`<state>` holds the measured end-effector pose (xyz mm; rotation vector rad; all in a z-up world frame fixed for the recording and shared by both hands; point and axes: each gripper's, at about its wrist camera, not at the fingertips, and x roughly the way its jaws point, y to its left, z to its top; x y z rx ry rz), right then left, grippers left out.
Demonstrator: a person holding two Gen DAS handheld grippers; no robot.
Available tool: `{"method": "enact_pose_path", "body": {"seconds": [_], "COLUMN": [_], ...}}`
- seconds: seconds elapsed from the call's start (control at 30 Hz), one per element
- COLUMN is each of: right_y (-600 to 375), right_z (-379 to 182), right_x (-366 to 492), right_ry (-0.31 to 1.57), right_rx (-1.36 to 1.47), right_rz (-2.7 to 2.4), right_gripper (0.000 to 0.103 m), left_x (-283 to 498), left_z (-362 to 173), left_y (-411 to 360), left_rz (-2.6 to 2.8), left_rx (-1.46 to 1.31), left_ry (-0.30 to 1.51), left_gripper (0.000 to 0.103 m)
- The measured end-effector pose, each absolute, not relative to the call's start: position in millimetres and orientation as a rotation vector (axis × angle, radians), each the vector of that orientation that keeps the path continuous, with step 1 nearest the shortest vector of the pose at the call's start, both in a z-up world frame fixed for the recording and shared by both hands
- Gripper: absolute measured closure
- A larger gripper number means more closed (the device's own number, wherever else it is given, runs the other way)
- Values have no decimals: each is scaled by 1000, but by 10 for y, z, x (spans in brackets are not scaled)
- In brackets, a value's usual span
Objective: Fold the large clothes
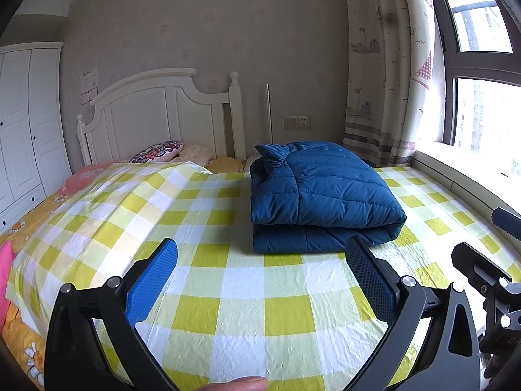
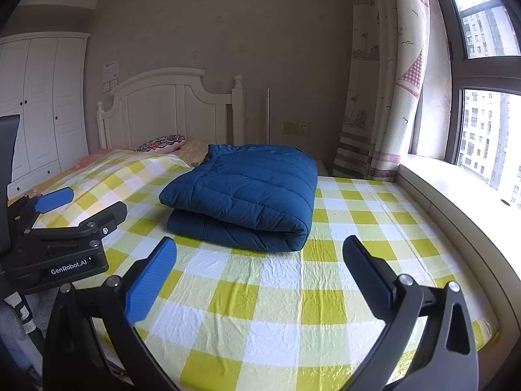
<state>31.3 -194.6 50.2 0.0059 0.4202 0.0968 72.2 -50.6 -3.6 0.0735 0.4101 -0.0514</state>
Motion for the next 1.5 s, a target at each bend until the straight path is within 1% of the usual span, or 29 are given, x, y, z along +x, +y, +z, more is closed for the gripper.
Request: {"method": "enact_pose_path", "body": {"seconds": [1.5], "right_y": [-1924], "right_z": [453], "right_x": [321], "right_ry": [436], "right_rx": [19], "right_rz": [96], "right_gripper": [2], "left_x": [691], "left_z": [-84], "left_y": [-494], "left_rz": [-61], "left_rx": [78], "left_ry": [417], "left_gripper": [4]}}
